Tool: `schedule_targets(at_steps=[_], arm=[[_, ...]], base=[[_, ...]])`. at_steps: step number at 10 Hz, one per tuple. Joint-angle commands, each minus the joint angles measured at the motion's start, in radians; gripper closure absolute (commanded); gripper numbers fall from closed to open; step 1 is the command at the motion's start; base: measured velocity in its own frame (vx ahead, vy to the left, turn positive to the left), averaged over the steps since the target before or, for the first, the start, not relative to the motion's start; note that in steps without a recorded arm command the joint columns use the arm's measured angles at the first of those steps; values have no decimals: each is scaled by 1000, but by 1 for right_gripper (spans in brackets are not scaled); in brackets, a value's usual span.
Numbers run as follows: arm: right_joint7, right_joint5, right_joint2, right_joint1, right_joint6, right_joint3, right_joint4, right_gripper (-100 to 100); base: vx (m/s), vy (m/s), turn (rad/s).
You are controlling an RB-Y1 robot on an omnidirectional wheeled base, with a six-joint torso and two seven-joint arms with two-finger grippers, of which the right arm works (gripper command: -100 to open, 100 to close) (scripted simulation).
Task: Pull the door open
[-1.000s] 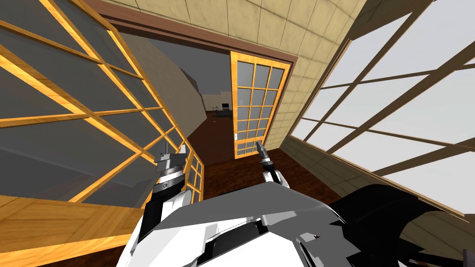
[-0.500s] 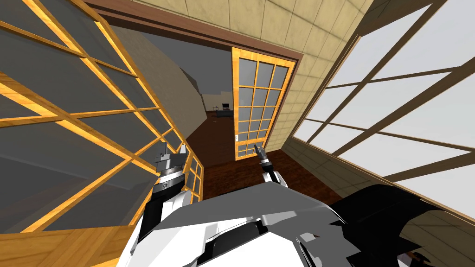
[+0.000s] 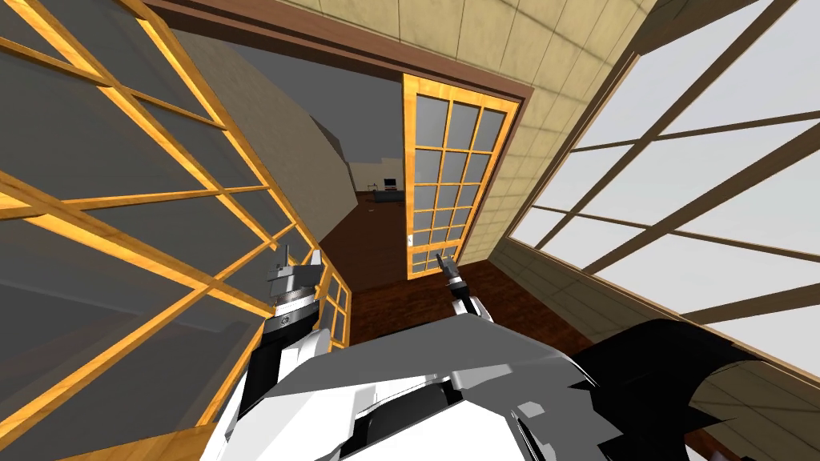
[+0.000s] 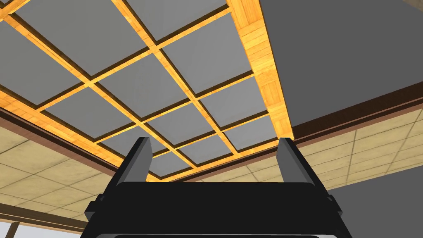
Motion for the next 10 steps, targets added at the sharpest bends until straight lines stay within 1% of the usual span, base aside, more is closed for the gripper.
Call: schedule_targets(at_steps=[1, 10], arm=[[33, 14, -1, -12, -7, -6, 39, -100], [203, 93, 13, -73, -45, -30, 243, -100]], base=[[104, 11, 3], [98, 25, -4]])
